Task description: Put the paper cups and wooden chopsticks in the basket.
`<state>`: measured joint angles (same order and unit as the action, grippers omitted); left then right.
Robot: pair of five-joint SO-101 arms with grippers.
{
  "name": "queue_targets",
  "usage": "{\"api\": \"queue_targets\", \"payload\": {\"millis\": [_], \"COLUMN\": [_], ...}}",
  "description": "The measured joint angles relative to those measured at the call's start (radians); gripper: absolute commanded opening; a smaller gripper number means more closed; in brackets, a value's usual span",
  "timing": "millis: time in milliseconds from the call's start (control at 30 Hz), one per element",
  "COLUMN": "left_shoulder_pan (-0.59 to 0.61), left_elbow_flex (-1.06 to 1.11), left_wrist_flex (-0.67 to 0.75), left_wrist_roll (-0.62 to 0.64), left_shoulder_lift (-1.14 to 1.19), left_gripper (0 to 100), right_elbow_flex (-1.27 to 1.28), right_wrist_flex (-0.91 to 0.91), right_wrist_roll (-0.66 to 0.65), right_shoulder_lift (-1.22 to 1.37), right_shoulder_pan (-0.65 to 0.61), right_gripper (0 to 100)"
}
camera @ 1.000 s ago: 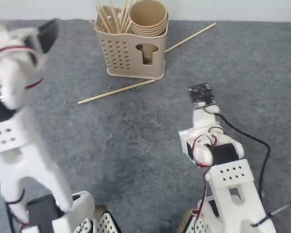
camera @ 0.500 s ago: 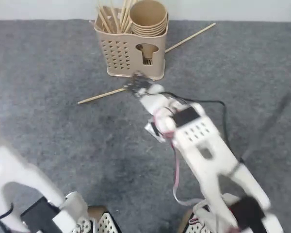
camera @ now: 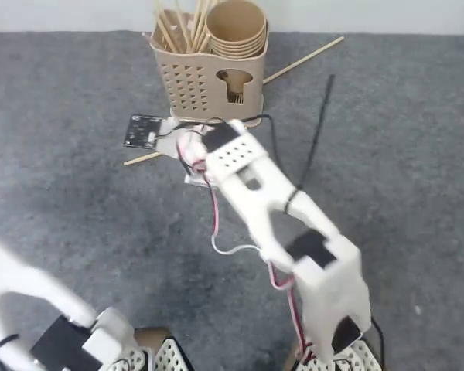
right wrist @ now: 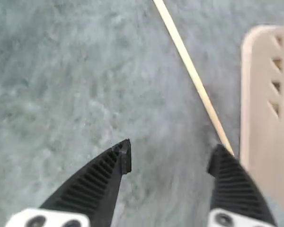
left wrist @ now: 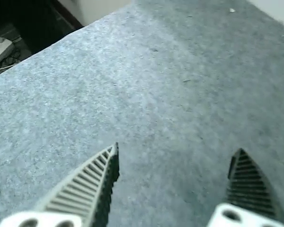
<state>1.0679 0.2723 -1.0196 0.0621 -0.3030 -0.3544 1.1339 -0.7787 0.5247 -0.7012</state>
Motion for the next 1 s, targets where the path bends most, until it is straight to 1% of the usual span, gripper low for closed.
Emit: {"api": "queue_targets", "payload": {"millis": [233,400,533,667,867,933,1000], "left_shoulder_pan": [0.101,0.176,0.226,0.232,0.232,0.235,0.236], "left_elbow_flex": [0.137,0.226,0.269,0.345,0.431,0.448,0.46], "left_wrist_flex": [0.146,0.275,0.319,0.358,0.427,0.445,0.457], "left_wrist_roll": [0.0,0.0,0.0,0.0,0.0,0.0,0.0], "left_shoulder_lift": [0.0,0.0,0.0,0.0,0.0,0.0,0.0], "left_gripper": [35,35,35,35,35,35,35], "right_elbow_flex": [-0.482,-0.819,-1.007,-1.091,-1.105,-1.106,-1.105], "right_wrist_flex": [0.141,0.17,0.17,0.173,0.138,0.117,0.095], "right_wrist_roll": [-0.063,-0.066,-0.069,-0.074,-0.075,-0.075,-0.08], "right_shoulder_lift": [0.333,0.574,0.741,0.818,0.853,0.865,0.872], "right_shoulder_pan": [-0.02,-0.021,-0.021,-0.021,-0.02,-0.017,-0.017], "right_gripper": [31.8,31.8,31.8,31.8,30.6,24.7,15.8]}}
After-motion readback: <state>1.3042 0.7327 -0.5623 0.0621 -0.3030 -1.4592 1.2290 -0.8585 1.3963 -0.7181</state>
